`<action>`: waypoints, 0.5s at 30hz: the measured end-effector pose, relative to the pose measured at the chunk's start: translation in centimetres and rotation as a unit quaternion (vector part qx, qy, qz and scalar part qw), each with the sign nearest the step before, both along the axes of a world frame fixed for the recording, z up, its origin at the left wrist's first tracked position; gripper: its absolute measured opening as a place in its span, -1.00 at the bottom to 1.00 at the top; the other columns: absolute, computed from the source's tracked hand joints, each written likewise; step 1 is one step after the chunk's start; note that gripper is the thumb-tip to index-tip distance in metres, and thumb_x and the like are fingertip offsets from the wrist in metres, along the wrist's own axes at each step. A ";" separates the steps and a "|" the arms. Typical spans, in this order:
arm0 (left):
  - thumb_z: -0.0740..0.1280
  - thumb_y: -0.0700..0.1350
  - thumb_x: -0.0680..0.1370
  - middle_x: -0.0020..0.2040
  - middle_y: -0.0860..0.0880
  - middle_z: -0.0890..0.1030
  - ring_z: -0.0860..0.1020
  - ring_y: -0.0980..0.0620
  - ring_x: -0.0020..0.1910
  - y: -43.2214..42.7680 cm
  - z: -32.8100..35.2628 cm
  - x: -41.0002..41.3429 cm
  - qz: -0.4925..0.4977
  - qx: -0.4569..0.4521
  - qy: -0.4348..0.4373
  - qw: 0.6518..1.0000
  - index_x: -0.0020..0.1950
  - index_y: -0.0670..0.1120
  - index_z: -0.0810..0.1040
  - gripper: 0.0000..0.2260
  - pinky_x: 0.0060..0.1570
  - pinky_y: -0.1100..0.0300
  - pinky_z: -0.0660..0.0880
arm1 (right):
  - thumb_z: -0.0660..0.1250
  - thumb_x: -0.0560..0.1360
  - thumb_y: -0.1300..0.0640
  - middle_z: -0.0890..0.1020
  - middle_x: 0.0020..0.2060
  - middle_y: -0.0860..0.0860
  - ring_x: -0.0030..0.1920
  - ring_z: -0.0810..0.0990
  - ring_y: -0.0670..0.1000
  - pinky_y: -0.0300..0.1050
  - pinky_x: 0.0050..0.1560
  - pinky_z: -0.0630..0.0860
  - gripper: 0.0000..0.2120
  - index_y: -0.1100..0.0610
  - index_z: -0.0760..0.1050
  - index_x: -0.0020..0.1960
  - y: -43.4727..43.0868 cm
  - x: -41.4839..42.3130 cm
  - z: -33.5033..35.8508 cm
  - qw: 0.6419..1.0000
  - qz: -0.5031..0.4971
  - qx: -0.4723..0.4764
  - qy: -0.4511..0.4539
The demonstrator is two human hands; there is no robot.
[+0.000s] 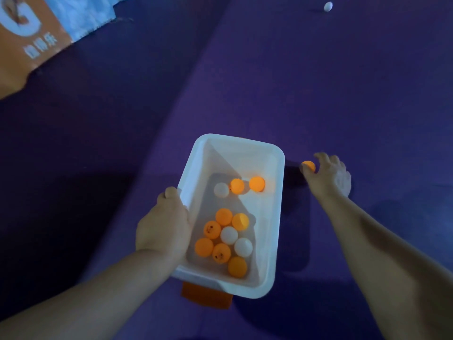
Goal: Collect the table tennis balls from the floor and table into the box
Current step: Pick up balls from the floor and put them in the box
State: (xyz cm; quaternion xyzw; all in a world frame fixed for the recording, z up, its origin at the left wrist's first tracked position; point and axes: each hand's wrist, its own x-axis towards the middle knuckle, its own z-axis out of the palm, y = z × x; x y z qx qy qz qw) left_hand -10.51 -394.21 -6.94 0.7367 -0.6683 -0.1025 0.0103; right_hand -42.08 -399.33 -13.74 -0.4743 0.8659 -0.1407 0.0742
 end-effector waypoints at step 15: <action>0.06 -0.11 0.63 0.22 -0.14 0.55 0.53 -0.23 0.13 1.3 1.0 0.1 0.010 0.003 0.058 0.998 0.35 -0.11 0.32 -0.70 -0.13 0.08 0.29 | 0.26 0.52 -0.06 0.51 -0.06 -0.17 -0.15 0.48 -0.13 -0.10 -0.12 0.44 -0.58 0.02 0.30 0.32 8.5 14.4 10.9 0.924 0.088 -0.297 -0.223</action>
